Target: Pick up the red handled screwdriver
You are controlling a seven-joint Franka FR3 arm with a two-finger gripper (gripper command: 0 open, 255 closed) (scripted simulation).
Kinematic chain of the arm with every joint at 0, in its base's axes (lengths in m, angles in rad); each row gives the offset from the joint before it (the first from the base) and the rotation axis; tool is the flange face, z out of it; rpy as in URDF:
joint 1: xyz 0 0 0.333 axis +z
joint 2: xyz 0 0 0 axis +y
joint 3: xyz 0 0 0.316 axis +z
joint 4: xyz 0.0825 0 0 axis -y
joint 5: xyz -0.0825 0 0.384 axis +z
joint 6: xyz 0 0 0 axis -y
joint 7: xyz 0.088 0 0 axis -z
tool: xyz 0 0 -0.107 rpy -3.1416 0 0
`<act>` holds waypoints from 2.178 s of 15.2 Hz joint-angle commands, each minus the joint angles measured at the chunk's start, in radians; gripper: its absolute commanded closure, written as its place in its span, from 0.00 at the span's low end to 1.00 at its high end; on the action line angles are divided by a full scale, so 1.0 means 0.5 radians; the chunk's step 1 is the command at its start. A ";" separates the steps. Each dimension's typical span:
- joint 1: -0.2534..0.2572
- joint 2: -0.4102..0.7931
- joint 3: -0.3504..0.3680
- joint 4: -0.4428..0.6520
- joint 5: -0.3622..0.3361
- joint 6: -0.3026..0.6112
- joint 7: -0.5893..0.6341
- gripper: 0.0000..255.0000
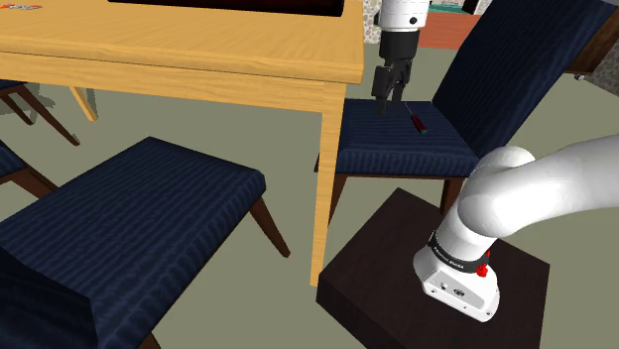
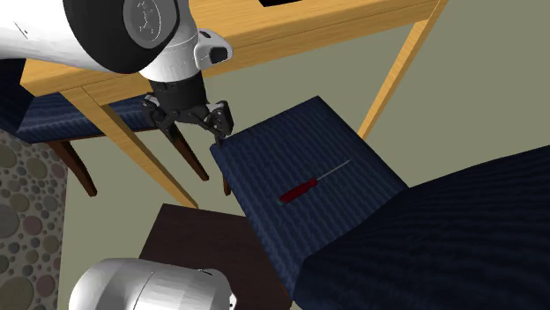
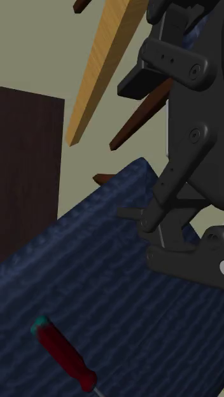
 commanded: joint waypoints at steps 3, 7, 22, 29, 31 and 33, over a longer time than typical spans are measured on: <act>-0.077 0.034 -0.041 -0.032 -0.047 0.093 0.054 0.00; -0.232 0.104 -0.126 -0.086 -0.139 0.275 0.165 0.00; -0.799 0.371 -0.470 -0.198 -0.443 0.896 0.601 0.00; -0.807 0.415 -0.497 -0.356 -0.465 1.098 0.610 0.00; -0.808 0.420 -0.499 -0.369 -0.467 1.115 0.611 0.00; -0.809 0.426 -0.503 -0.368 -0.468 1.121 0.608 1.00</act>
